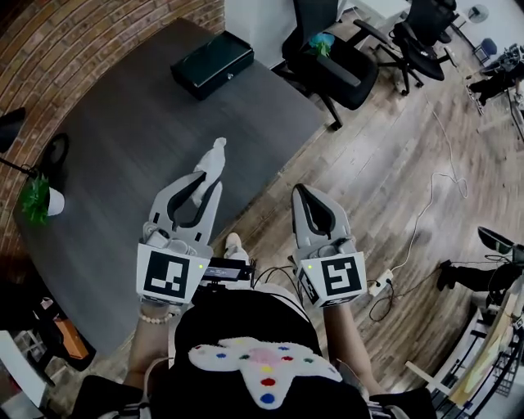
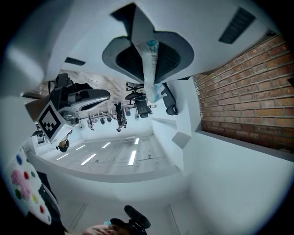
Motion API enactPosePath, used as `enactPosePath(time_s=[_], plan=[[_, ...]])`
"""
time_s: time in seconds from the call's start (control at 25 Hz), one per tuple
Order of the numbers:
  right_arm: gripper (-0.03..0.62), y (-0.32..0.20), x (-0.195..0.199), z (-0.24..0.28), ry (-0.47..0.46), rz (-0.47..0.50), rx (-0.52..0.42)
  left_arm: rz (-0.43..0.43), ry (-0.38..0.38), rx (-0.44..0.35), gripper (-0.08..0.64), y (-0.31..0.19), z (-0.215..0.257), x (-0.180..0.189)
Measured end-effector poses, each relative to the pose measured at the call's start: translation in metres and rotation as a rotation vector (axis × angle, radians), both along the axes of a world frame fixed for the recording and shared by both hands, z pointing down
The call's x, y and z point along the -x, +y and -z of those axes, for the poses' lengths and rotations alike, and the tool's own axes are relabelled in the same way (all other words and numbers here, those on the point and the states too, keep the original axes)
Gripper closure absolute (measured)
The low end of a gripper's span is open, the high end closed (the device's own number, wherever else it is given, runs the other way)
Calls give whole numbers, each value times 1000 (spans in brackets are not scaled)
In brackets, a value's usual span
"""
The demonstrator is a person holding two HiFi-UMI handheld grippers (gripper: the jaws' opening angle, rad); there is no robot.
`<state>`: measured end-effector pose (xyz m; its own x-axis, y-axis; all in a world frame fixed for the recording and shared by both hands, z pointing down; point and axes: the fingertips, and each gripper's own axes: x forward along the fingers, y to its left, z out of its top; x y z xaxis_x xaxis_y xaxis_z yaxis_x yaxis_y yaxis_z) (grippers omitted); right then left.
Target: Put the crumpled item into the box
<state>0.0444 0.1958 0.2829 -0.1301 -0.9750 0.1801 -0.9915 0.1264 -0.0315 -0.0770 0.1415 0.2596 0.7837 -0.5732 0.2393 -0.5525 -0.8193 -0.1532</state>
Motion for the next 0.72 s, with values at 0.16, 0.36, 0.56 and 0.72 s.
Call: enactPosePath(time_s=[0.16, 0.36, 0.56, 0.72], plan=[[583, -28, 4, -3, 2, 1, 15, -1, 9, 13, 497, -28, -4, 5], [583, -57, 8, -10, 9, -8, 30, 2, 14, 29, 497, -56, -15, 14], [583, -71, 13, -14, 29, -1, 45, 11, 17, 44, 497, -69, -21, 22], [583, -80, 12, -18, 22, 1, 52, 23, 19, 47, 497, -78, -24, 24]])
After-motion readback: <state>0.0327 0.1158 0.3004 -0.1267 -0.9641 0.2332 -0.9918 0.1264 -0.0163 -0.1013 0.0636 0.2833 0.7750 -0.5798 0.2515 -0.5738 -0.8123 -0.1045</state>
